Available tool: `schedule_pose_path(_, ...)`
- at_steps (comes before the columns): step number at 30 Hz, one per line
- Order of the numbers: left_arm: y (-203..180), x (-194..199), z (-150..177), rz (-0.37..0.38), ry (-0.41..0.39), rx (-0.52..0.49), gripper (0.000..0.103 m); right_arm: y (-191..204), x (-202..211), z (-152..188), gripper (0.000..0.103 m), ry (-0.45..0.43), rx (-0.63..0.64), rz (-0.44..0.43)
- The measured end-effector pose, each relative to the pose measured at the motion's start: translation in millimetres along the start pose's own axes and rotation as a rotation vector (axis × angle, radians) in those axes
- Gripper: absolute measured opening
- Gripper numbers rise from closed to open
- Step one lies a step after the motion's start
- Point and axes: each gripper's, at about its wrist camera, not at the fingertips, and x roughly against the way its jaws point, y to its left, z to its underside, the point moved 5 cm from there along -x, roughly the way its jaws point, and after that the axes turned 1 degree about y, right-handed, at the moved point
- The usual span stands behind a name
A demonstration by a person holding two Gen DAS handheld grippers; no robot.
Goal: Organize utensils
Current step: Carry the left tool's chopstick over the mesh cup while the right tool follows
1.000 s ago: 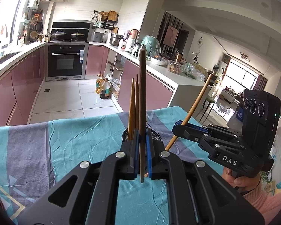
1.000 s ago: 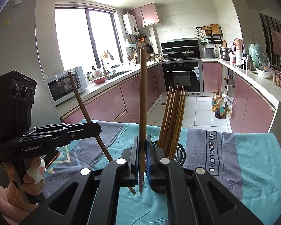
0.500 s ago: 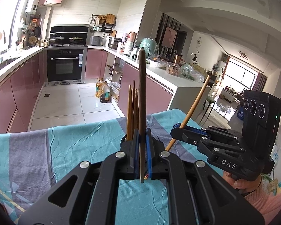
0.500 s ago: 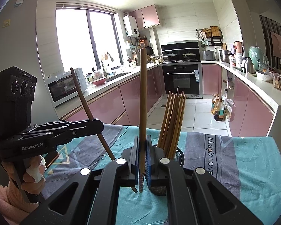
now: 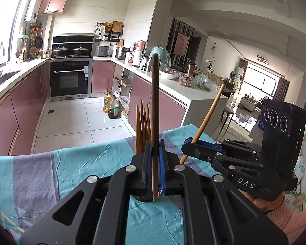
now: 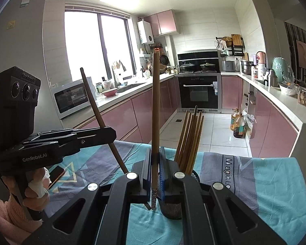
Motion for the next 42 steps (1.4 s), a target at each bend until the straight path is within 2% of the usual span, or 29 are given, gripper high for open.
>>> schedule_pose_path(25, -8.7, 23.0, -15.1, -0.012, -0.071, -0.033, 0.008, 2.0, 0.6, -16.4, 0.006, -0.047, 0.026, 0.019)
schedule_pose_path(42, -15.2, 20.3, -13.9, -0.037, -0.06, -0.042, 0.008, -3.6, -10.4, -17.2, 0.006, -0.029, 0.018, 0.03)
